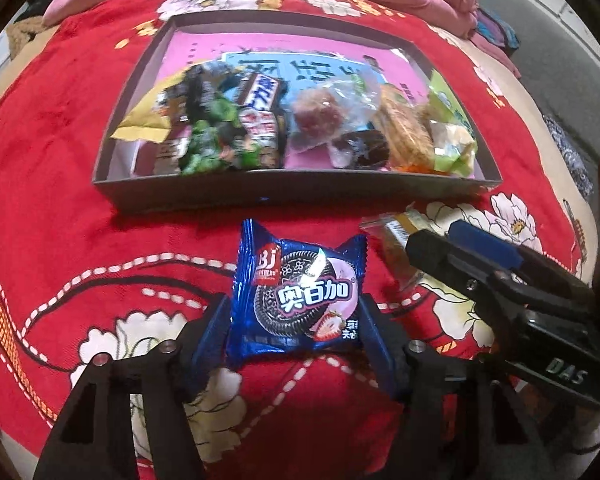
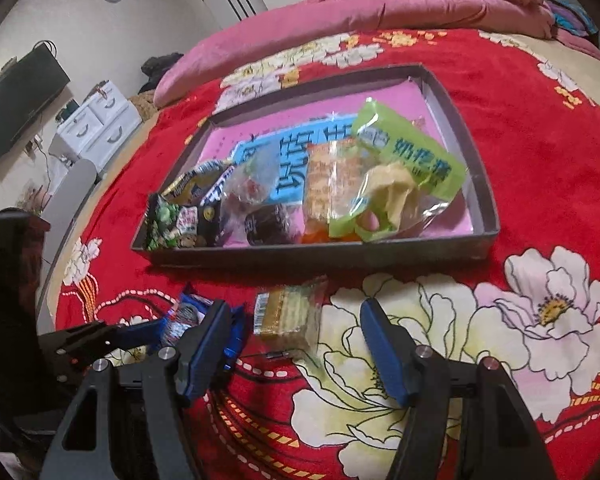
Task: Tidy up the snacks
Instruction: 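Grasp the blue cookie pack with the left gripper while the right holds the wafer pack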
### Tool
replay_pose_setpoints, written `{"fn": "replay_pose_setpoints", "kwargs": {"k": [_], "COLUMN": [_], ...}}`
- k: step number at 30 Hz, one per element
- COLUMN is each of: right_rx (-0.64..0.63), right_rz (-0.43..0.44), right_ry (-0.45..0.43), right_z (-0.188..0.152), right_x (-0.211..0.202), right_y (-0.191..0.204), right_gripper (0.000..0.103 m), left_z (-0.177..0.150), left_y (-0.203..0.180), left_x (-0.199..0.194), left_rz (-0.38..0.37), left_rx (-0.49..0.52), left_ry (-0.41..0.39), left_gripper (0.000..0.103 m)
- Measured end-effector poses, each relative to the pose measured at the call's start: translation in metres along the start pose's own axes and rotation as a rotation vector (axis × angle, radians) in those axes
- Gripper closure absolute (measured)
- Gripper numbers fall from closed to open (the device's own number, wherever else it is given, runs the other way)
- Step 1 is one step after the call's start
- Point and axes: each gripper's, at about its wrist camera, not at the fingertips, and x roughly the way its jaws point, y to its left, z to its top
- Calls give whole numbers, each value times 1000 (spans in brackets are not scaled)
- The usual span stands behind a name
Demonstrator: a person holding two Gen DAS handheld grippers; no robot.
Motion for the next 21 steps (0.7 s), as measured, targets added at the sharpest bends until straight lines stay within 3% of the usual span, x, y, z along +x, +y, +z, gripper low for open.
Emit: {"fn": "replay_pose_setpoints", "kwargs": {"k": [9,12,15,21], "right_rx": [-27,-74,-130,-145], "right_rz": [-23,-68,-83,-85], "right_ry": [45,59,51,27], "right_z": [0,0,0,-1], "right_x": [21,28,29,22], "right_y": [6,14,23,25], "right_gripper": [38,45,63,65], "left_z": [-1,0,1,2], "left_y": [11,13,10,8], "left_x": [-4,-3,-1,5], "left_rz": [25,23,26,20], "left_rx": [8,3,7,3], "left_ry": [-6,-6,-5,8], "left_gripper": [41,41,41,41]}}
